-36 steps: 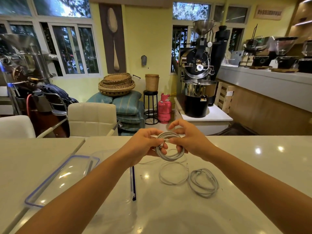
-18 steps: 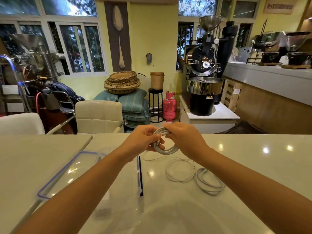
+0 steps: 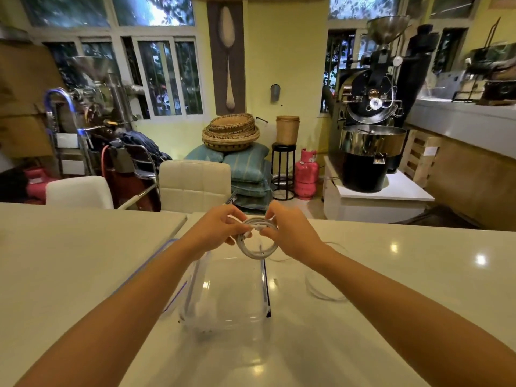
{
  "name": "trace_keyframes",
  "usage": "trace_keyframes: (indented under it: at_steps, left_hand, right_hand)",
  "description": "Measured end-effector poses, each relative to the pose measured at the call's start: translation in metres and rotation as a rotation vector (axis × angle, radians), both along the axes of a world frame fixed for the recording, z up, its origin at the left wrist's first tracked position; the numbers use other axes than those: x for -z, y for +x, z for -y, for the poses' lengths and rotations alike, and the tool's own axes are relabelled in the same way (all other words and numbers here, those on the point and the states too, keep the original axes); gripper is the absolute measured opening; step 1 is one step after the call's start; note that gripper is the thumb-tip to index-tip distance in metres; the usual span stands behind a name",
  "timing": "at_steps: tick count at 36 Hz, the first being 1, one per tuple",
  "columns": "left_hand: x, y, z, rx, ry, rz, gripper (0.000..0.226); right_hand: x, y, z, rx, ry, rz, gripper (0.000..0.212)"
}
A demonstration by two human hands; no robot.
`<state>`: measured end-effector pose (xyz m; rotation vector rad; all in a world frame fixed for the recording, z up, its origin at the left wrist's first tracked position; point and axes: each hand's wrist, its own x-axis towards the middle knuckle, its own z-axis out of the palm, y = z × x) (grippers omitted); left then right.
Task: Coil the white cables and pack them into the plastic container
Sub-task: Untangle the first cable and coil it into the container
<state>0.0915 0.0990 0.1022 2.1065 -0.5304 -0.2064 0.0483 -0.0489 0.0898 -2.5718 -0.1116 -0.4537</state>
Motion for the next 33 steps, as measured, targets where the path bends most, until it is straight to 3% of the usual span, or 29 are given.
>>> trace_keyframes:
  at_steps: [5, 10, 17, 23, 33]
  left_hand:
    - [0.014, 0.016, -0.025, -0.021, 0.228, 0.033, 0.004]
    - [0.035, 0.032, -0.035, -0.036, 0.534, 0.162, 0.022]
    - [0.071, 0.05, -0.028, -0.063, 0.741, 0.176, 0.021]
    - [0.092, 0.06, -0.019, -0.06, 1.07, 0.385, 0.022]
    - [0.096, 0.059, -0.01, -0.006, 1.288, 0.509, 0.023]
  right_hand:
    - [0.015, 0.018, -0.029, -0.028, 0.036, -0.126, 0.025]
    - [0.04, 0.038, -0.052, 0.006, 0.0, -0.241, 0.026]
    - [0.065, 0.056, -0.066, 0.058, -0.061, -0.352, 0.023]
    - [0.068, 0.064, -0.075, 0.07, -0.109, -0.4, 0.022]
    - [0.084, 0.072, -0.084, 0.111, 0.019, -0.475, 0.027]
